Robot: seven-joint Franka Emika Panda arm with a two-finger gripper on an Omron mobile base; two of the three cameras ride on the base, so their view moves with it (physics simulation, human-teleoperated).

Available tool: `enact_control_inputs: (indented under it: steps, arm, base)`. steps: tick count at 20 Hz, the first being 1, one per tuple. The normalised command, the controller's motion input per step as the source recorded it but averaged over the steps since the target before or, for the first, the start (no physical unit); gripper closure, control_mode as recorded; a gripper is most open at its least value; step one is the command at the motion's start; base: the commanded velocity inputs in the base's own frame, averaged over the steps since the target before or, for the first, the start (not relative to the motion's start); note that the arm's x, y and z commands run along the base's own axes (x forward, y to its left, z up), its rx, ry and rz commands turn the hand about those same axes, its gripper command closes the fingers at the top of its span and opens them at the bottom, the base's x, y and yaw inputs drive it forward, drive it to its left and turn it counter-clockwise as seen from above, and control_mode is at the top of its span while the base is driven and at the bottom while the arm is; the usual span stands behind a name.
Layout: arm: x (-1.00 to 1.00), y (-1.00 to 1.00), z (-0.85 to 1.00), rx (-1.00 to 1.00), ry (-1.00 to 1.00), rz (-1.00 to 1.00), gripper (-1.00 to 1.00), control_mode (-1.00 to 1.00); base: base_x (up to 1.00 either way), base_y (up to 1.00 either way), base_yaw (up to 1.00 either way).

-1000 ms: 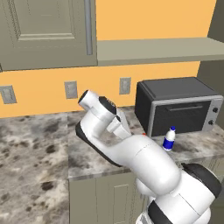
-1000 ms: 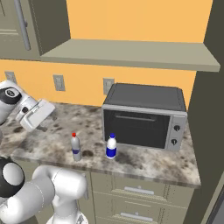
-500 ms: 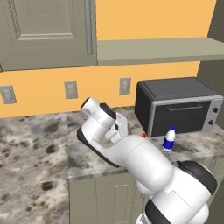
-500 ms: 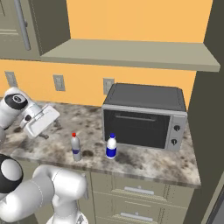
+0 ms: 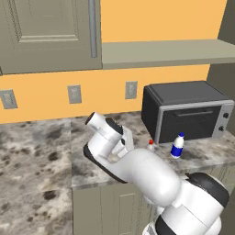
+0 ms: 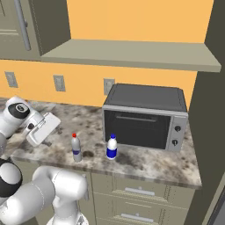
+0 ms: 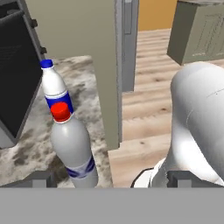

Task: Take the bottled waters from the counter and place them in the freezer to freeze. Close the freezer door after placing the bottles.

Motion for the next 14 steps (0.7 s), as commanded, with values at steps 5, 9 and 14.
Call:
enact_control_inputs:
  steps: [5, 9, 14]
  arm:
    - [0.00, -0.05, -0.15, -0.03, 0.00, 0.09, -1.00, -1.00]
    - [0.01, 0.00, 0.00, -0.15, 0.00, 0.10, -1.00, -1.00]
    - [0.06, 0.00, 0.00, -0.19, 0.00, 0.13, -1.00, -1.00]
  base:
    - [0.00, 0.00, 0.00]
    - [0.00, 0.00, 0.00]
    - [0.00, 0.00, 0.00]
